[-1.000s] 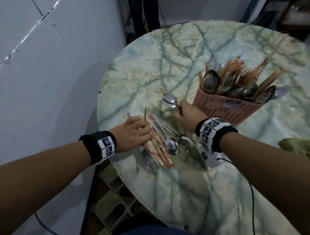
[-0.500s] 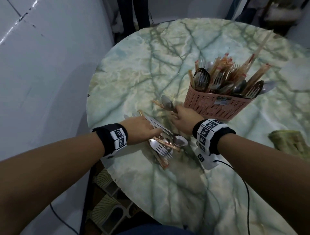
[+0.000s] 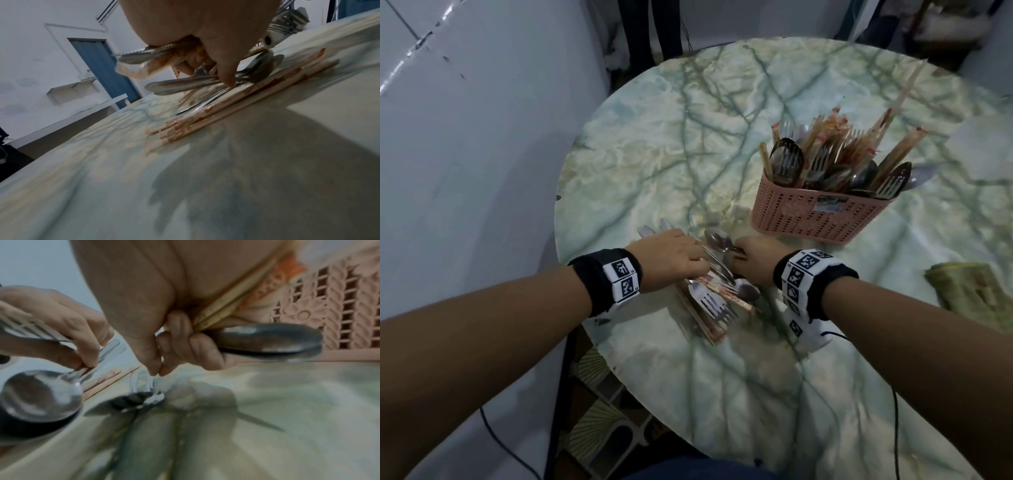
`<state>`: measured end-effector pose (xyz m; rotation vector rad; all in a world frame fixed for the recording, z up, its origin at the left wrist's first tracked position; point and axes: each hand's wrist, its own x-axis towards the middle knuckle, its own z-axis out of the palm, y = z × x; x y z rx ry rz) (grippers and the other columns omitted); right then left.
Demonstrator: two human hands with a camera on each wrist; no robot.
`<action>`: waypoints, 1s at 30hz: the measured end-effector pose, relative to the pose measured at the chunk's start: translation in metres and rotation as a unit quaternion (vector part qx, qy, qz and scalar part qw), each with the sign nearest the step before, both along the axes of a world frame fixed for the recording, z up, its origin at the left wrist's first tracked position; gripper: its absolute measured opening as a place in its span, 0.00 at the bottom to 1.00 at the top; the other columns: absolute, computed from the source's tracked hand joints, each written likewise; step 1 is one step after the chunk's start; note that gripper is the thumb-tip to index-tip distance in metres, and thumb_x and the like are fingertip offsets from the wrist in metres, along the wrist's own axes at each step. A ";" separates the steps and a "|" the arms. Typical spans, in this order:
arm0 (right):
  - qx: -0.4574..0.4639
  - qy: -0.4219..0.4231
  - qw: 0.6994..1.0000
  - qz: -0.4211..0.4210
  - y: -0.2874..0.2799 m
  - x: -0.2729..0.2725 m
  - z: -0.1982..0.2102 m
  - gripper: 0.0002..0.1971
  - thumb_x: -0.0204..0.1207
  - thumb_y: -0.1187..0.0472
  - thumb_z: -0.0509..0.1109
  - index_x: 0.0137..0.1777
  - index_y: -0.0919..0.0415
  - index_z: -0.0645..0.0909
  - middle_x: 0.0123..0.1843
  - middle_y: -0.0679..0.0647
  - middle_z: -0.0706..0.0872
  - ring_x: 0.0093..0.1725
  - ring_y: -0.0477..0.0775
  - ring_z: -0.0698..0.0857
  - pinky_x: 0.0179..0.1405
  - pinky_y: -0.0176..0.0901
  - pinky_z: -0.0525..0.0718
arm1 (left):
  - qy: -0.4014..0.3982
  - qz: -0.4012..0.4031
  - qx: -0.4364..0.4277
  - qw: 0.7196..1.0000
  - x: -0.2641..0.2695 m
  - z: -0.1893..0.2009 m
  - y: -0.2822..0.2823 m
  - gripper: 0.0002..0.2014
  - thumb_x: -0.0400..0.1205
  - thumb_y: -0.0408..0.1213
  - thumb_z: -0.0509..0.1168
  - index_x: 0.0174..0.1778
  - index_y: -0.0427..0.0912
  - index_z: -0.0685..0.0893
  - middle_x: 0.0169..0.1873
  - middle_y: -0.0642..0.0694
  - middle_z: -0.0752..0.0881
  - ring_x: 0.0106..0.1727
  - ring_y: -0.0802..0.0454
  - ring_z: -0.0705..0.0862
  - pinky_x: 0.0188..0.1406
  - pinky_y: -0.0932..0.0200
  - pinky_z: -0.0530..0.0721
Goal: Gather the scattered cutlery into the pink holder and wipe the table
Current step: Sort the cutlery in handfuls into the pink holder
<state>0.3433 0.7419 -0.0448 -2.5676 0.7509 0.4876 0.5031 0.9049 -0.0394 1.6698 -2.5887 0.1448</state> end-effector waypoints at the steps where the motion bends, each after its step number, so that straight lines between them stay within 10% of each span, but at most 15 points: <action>1: 0.001 -0.008 1.000 -0.001 0.000 0.000 0.001 0.15 0.84 0.47 0.64 0.48 0.59 0.82 0.44 0.58 0.86 0.47 0.63 0.86 0.43 0.47 0.81 | 0.003 0.002 0.001 1.000 -0.001 0.001 0.002 0.10 0.73 0.28 0.79 0.41 0.44 0.85 0.35 0.47 0.82 0.37 0.44 0.80 0.38 0.52 0.79; 13: -0.010 -0.003 1.000 0.015 0.004 0.006 -0.002 0.12 0.74 0.46 0.78 0.44 0.54 0.83 0.41 0.52 0.87 0.44 0.57 0.86 0.44 0.46 0.84 | -0.026 0.035 -0.004 0.999 -0.007 0.003 0.020 0.10 0.79 0.26 0.71 0.46 0.44 0.79 0.38 0.46 0.74 0.39 0.50 0.62 0.40 0.53 0.65; 21: -0.008 -0.009 1.000 -0.012 0.008 0.006 0.001 0.12 0.77 0.49 0.70 0.49 0.58 0.80 0.43 0.56 0.84 0.42 0.59 0.83 0.38 0.44 0.77 | -0.082 0.052 -0.005 0.995 -0.006 0.001 0.062 0.17 0.89 0.32 0.48 0.61 0.42 0.82 0.47 0.44 0.83 0.46 0.43 0.77 0.50 0.49 0.70; 27: 0.065 -0.142 0.985 -0.069 0.006 0.012 0.010 0.13 0.82 0.61 0.67 0.60 0.57 0.66 0.46 0.57 0.81 0.44 0.62 0.83 0.40 0.48 0.75 | -0.066 0.058 0.025 0.996 -0.010 -0.006 0.075 0.12 0.81 0.30 0.66 0.59 0.43 0.75 0.36 0.46 0.81 0.33 0.45 0.77 0.36 0.50 0.77; 30: 0.079 -0.158 0.984 -0.015 0.007 0.013 0.017 0.11 0.80 0.63 0.67 0.60 0.53 0.77 0.49 0.56 0.87 0.45 0.61 0.86 0.40 0.47 0.81 | -0.046 0.060 0.005 0.997 -0.010 -0.004 0.069 0.14 0.76 0.29 0.76 0.51 0.43 0.78 0.28 0.48 0.81 0.28 0.46 0.77 0.37 0.53 0.76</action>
